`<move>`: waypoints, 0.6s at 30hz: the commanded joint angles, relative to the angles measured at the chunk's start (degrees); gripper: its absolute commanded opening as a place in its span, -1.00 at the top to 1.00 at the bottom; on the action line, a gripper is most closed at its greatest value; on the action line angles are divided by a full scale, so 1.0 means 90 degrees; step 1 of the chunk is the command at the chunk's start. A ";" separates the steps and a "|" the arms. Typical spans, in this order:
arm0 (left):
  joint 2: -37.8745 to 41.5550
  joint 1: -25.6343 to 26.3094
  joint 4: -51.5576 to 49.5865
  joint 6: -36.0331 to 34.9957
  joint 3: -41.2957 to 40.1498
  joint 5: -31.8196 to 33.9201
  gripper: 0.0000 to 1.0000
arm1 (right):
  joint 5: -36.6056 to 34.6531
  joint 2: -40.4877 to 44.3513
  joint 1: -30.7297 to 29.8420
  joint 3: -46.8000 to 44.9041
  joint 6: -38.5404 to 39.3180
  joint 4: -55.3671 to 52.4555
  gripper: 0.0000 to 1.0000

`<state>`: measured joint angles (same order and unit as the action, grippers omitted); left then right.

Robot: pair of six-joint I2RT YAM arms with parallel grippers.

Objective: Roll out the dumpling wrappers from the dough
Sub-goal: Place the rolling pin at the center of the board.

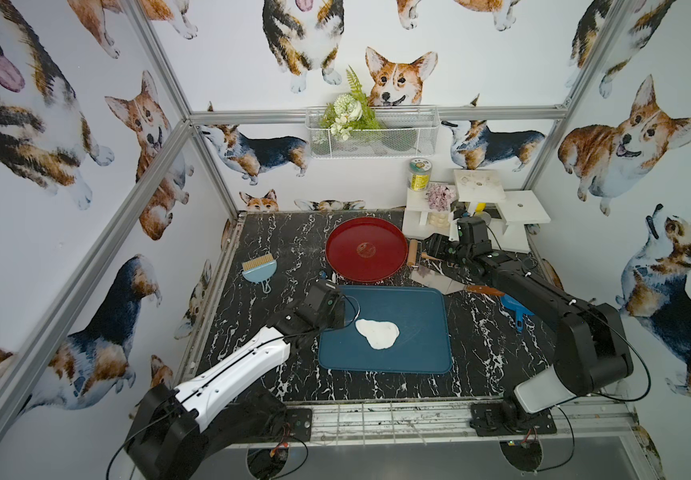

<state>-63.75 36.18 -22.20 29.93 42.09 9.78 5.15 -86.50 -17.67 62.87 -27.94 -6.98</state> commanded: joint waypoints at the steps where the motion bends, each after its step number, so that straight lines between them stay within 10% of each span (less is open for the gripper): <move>1: -0.0115 0.0112 0.0023 0.0017 0.0235 -0.0173 1.00 | 0.0004 0.0296 -0.0484 -0.0158 0.0348 -0.0467 -0.38; 18: -0.1289 0.1199 -0.0496 0.0626 0.1176 -0.0032 1.00 | -0.0288 0.1614 -0.2971 -0.1211 -0.0762 -0.0587 0.09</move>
<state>-74.43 46.00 -25.36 34.44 51.42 8.75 4.38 -72.14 -42.65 52.64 -31.73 -11.79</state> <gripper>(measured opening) 0.085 0.457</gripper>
